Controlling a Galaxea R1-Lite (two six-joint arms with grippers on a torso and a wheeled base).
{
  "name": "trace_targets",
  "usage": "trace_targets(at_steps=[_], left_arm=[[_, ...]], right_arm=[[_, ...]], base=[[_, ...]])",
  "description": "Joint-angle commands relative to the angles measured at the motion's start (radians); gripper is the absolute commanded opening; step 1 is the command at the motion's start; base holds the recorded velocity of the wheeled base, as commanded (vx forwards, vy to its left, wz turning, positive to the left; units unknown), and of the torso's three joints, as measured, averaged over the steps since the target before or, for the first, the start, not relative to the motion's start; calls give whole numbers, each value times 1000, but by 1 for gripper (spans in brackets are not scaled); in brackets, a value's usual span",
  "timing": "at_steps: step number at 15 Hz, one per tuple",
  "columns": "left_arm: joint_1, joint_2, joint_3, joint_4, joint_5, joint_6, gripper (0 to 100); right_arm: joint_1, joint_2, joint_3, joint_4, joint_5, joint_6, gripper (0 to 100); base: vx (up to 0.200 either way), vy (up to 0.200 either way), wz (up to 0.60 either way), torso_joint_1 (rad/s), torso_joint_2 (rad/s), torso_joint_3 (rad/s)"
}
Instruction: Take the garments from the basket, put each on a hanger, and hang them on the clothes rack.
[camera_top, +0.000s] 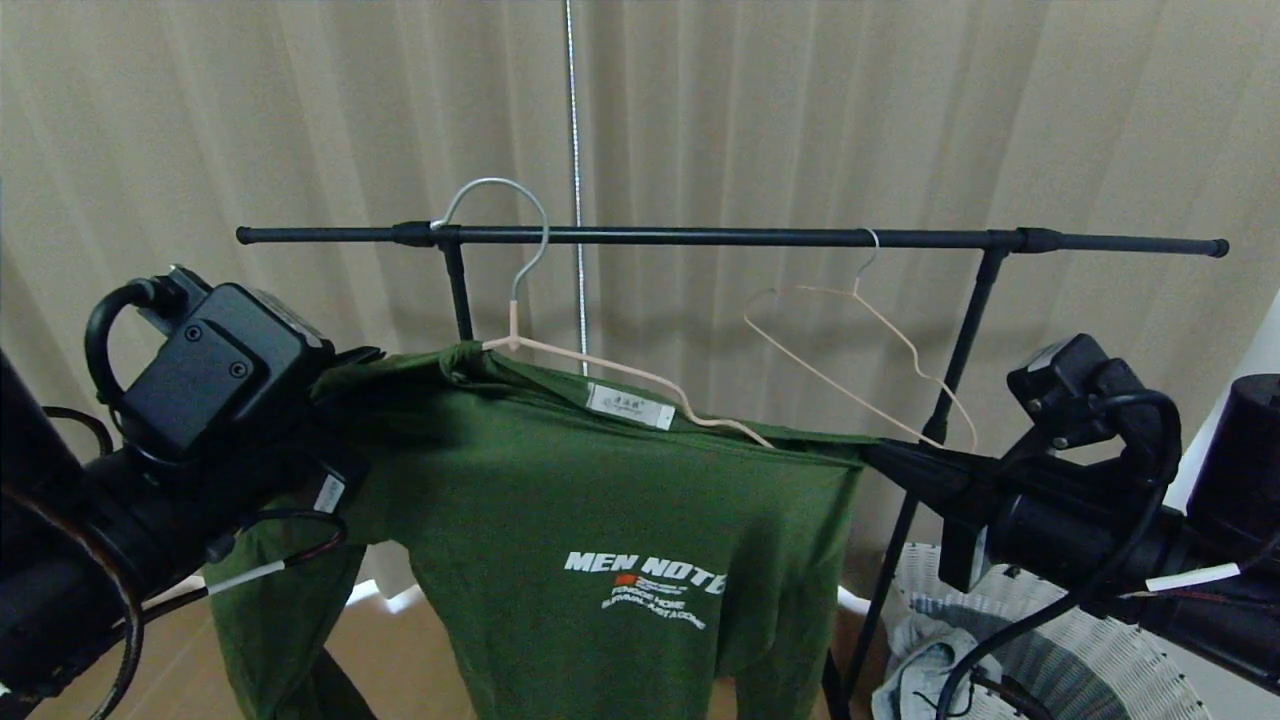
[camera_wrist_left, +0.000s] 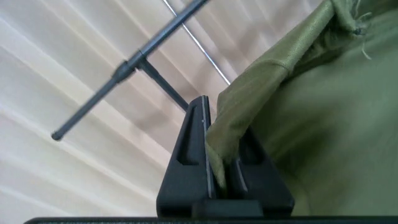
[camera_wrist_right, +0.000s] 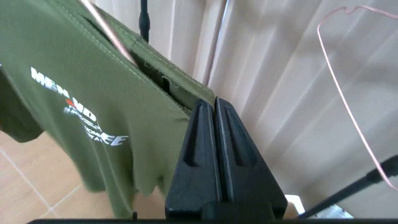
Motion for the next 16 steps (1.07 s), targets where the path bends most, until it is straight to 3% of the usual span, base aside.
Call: trace_targets(at_steps=[1, 4, 5, 8, 10, 12, 16], left_arm=[[0, 19, 4, 0, 3, -3, 0], [-3, 50, -24, -1, 17, -6, 0], [-6, 54, -33, -1, 31, -10, 0], [-9, 54, -36, -1, 35, -39, 0], [-47, 66, -38, -7, 35, -124, 0], [-90, 91, -35, -44, 49, -176, 0], [-142, 114, -24, -127, 70, -178, 0]], right_arm=[[25, -31, -35, 36, 5, 0, 0], [93, -32, -90, 143, 3, 0, 0], [105, -31, -110, 177, 3, 0, 100], [117, -31, -156, 194, 3, -24, 100], [116, -45, -202, 218, 6, -86, 100], [128, -35, -276, 341, 5, -158, 100], [157, 49, -406, 379, -40, -242, 100]], base=[[0, 0, 0, 0, 0, 0], [0, 0, 0, 0, 0, 0], [0, 0, 0, 0, 0, 0], [0, 0, 0, 0, 0, 0], [0, 0, 0, 0, 0, 0], [0, 0, 0, 0, 0, 0], [0, 0, 0, 0, 0, 0]])
